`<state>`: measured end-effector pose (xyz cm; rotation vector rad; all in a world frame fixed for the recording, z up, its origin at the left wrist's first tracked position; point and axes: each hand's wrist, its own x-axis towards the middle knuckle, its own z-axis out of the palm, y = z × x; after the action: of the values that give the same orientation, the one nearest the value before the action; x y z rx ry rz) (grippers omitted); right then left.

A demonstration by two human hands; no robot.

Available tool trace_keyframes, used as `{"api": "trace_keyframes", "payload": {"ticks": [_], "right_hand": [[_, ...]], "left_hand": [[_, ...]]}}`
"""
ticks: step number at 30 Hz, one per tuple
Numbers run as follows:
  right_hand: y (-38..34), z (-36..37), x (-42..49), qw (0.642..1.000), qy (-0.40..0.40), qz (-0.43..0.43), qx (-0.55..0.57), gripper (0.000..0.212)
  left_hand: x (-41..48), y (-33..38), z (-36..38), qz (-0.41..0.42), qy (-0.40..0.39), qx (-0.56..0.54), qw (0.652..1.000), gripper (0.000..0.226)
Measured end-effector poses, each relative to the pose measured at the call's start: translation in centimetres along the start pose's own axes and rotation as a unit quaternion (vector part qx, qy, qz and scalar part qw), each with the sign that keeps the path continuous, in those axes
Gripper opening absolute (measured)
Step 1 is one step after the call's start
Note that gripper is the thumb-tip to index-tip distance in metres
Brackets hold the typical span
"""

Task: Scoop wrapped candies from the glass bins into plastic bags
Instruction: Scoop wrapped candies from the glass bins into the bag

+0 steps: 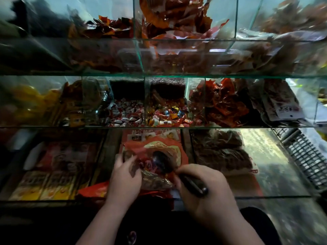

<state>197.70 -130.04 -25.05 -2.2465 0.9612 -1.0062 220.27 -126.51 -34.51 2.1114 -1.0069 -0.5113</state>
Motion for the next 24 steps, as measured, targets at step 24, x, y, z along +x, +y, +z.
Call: {"api": "trace_keyframes", "payload": {"ticks": [24], "right_hand": [[4.2,7.1,3.2,0.914,0.12,0.327,0.206,0.018]], "left_hand": [[-1.3,4.2,0.9,0.177,0.069,0.1,0.977,0.063]]}}
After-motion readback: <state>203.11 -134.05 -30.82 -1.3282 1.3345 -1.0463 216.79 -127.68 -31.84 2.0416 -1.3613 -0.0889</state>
